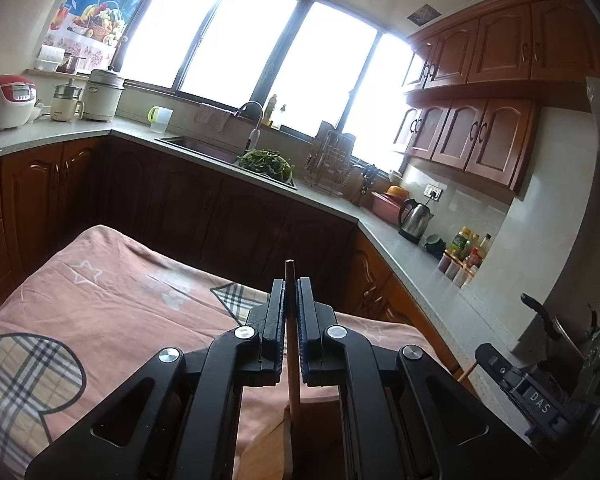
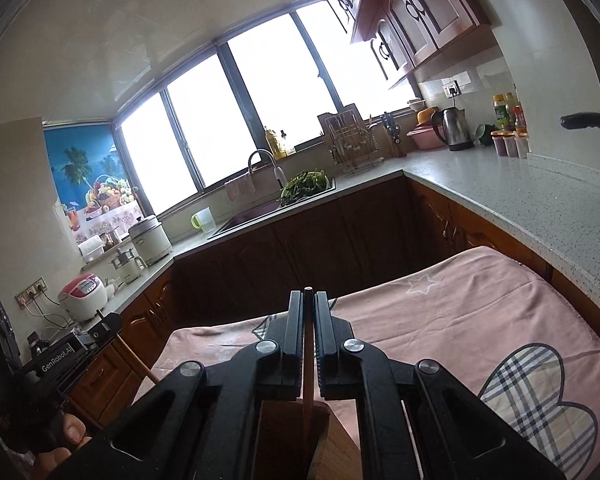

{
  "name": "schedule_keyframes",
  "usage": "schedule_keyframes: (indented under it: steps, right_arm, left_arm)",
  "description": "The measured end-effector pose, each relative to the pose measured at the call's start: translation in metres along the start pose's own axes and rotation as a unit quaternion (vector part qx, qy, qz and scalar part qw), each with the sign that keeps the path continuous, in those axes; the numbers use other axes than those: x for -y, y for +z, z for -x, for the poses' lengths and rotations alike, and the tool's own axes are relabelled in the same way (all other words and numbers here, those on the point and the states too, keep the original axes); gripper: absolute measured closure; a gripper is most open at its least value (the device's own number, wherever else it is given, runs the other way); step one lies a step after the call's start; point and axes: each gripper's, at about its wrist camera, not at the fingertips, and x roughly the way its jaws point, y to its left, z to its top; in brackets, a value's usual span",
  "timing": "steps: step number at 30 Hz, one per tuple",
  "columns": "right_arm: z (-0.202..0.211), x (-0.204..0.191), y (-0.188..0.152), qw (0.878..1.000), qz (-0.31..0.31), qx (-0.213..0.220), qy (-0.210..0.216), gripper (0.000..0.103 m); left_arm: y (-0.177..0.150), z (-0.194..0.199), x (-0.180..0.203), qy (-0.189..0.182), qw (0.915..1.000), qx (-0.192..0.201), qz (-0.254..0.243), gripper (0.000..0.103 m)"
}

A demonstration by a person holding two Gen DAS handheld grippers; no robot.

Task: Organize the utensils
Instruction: 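Lift both held chopsticks and lower them into the wooden utensil holder, then open both tools to release the chopsticks into the holder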

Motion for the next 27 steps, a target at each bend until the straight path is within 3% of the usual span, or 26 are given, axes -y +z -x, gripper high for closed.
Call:
schedule_keyframes:
  steps: [10,16,18,21,22,23,25,27]
  right_arm:
    - [-0.003,0.008,-0.005,1.0,-0.011,-0.022,-0.006,0.096]
    - [-0.004,0.008,-0.004,0.999,-0.012,-0.031,-0.003,0.093]
    - [-0.005,0.009,-0.004,0.999,-0.013,-0.033,-0.003,0.093]
    - [-0.006,0.009,-0.003,0.999,-0.016,-0.04,-0.005,0.088]
    - [-0.006,0.01,-0.003,0.999,-0.018,-0.041,-0.006,0.081]
    - [-0.005,0.01,-0.003,0.999,-0.021,-0.042,-0.004,0.061]
    - [-0.001,0.012,-0.002,0.999,-0.029,-0.036,-0.002,0.034]
    - [0.005,0.012,-0.001,0.999,-0.034,-0.029,0.0,0.03]
  left_arm:
    - [-0.016,-0.012,0.008,0.0,0.9989,-0.036,-0.029,0.098]
    - [-0.016,-0.014,0.004,0.001,0.9986,-0.049,-0.021,0.097]
    - [-0.017,-0.014,0.003,0.003,0.9984,-0.053,-0.02,0.092]
    - [-0.015,-0.012,0.002,0.007,0.9984,-0.054,-0.018,0.066]
    - [-0.014,-0.01,0.001,0.009,0.9985,-0.051,-0.017,0.055]
    - [-0.013,-0.007,0.001,0.009,0.9987,-0.047,-0.017,0.053]
    - [-0.011,-0.003,0.002,0.009,0.9986,-0.049,-0.02,0.045]
    - [-0.01,0.004,0.0,0.009,0.9987,-0.046,-0.018,0.034]
